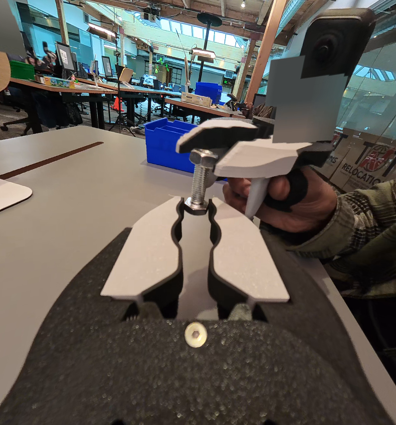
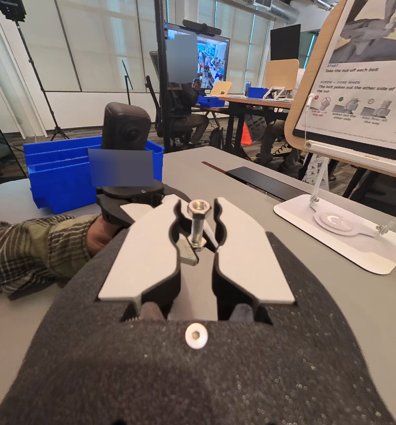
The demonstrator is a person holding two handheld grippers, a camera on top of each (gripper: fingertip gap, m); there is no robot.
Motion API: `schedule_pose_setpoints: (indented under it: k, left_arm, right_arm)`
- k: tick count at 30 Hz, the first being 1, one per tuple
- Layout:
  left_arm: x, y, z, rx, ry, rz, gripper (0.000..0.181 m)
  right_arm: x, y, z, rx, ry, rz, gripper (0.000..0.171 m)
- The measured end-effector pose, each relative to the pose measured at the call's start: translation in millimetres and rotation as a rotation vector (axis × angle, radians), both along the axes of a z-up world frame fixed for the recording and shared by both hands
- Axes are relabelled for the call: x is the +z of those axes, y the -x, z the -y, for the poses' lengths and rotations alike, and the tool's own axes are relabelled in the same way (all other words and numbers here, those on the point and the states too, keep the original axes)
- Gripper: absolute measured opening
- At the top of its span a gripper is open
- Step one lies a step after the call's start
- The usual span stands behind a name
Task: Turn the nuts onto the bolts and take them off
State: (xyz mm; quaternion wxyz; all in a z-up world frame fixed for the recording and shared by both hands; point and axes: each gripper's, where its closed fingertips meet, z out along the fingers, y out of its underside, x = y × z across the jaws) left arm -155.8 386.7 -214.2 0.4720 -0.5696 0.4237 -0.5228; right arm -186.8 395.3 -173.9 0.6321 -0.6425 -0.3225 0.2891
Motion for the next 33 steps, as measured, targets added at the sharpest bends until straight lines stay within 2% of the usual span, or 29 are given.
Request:
schedule_pose_setpoints:
  k: [3,10,15,21,33]
  left_arm:
    - [-0.7,-1.4,2.4,-0.01,-0.012,-0.01,0.02]
    - [-4.9,-5.6,9.9,-0.033,-0.084,-0.064,0.019]
    - [-2.3,-8.7,18.8,-0.068,-0.121,-0.056,0.019]
    - [2.8,-10.4,25.7,-0.097,-0.13,-0.019,0.019]
    - [-13.8,-19.8,41.4,-0.198,-0.141,-0.118,0.019]
  right_arm:
    - [-3.7,0.5,0.7,0.021,0.0,0.037,0.02]
    - [-7.5,-4.4,12.2,0.136,-0.009,0.114,0.019]
    - [-4.3,-5.4,25.4,0.351,-0.031,0.075,0.019]
    - [2.0,-6.0,35.6,0.559,-0.078,-0.071,0.019]
    - [-17.0,-9.5,56.9,0.883,-0.117,0.119,0.019]
